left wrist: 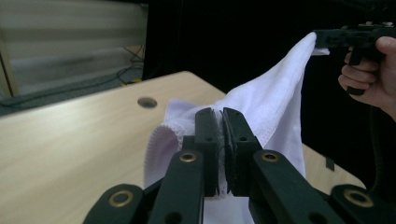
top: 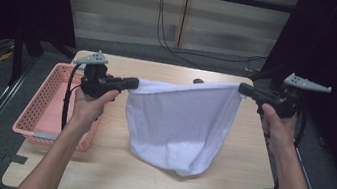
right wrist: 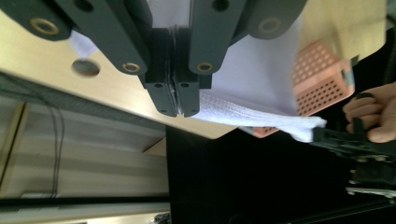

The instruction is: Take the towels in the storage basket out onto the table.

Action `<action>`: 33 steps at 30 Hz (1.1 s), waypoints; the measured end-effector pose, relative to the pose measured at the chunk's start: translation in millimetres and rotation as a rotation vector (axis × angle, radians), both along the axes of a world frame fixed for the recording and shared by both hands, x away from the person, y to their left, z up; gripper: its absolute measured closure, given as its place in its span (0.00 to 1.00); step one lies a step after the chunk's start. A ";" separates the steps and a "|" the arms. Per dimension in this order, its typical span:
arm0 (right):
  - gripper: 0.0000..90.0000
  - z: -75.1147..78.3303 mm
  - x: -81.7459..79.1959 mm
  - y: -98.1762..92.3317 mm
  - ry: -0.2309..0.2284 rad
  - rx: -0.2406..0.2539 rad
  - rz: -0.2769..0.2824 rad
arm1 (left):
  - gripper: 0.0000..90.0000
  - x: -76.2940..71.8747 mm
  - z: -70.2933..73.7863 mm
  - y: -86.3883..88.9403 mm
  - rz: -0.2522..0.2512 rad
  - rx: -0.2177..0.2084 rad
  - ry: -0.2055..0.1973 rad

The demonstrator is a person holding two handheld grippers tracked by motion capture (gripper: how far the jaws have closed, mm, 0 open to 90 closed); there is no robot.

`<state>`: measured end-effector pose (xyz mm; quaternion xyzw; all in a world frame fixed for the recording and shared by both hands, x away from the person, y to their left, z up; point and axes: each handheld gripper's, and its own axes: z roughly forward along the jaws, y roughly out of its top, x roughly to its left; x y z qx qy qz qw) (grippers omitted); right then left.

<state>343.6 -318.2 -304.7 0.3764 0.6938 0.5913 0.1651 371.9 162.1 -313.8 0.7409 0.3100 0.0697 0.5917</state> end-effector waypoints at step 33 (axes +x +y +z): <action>0.96 -131.0 -215.7 1.8 0.266 -0.052 0.220 | 0.94 -210.7 -127.7 29.8 -0.215 0.119 0.210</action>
